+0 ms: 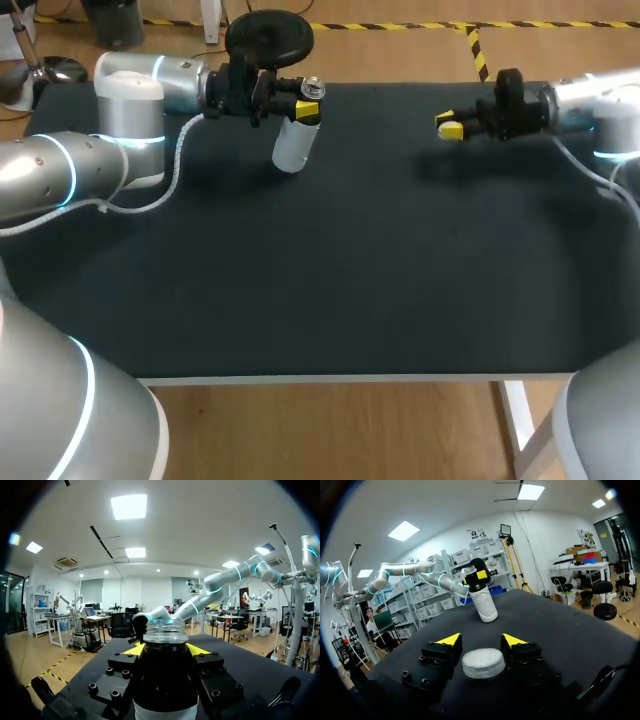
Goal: Unscrew the bottle cap
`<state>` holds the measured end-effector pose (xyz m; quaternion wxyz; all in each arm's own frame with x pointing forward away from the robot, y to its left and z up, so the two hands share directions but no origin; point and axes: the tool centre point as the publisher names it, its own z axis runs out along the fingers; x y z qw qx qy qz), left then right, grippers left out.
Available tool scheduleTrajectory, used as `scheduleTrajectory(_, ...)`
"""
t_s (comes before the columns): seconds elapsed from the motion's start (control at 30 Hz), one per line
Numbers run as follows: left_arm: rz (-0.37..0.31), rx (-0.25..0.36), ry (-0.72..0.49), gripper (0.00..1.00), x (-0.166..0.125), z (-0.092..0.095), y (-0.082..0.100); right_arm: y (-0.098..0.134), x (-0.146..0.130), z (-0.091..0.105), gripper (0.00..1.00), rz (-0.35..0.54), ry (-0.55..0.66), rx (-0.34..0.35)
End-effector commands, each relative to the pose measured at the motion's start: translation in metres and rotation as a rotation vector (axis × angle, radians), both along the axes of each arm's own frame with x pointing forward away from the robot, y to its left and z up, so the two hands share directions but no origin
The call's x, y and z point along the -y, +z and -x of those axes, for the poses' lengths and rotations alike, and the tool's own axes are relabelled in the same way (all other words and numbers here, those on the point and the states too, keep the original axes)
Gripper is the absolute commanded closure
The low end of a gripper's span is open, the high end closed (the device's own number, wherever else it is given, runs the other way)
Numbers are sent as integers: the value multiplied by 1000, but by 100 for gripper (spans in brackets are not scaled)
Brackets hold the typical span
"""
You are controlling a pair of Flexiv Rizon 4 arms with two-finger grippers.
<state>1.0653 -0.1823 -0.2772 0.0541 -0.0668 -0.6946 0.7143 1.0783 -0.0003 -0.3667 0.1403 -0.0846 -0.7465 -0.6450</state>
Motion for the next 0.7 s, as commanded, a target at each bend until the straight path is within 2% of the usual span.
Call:
scheduleTrajectory(0.03,3,1,-5,100,0,-2,-1,2,-3,-8,0,-8,145,-47)
scheduleTrajectory(0.33,3,1,-5,100,0,-2,-1,15,1,-9,0,-9,86,-25)
scheduleTrajectory(0.37,16,5,-8,100,0,-2,-1,16,1,-9,0,-10,81,-24)
scheduleTrajectory(0.4,62,15,-29,100,-2,0,1,18,3,-9,0,-10,75,-20)
scheduleTrajectory(0.5,124,49,-45,100,-5,3,3,23,5,-8,0,-8,69,-12)
scheduleTrajectory(0.53,124,69,-41,100,-7,4,4,25,5,-7,0,-7,70,-9)
scheduleTrajectory(0.57,159,82,-58,100,-8,5,4,26,5,-7,0,-6,71,-7)
scheduleTrajectory(0.6,174,86,-52,100,-10,6,4,27,4,-6,0,-3,74,-4)
scheduleTrajectory(0.63,158,100,-42,100,-10,7,4,28,4,-6,0,-2,75,-2)
scheduleTrajectory(0.7,185,105,-49,100,-11,8,1,30,3,-5,0,-2,77,1)
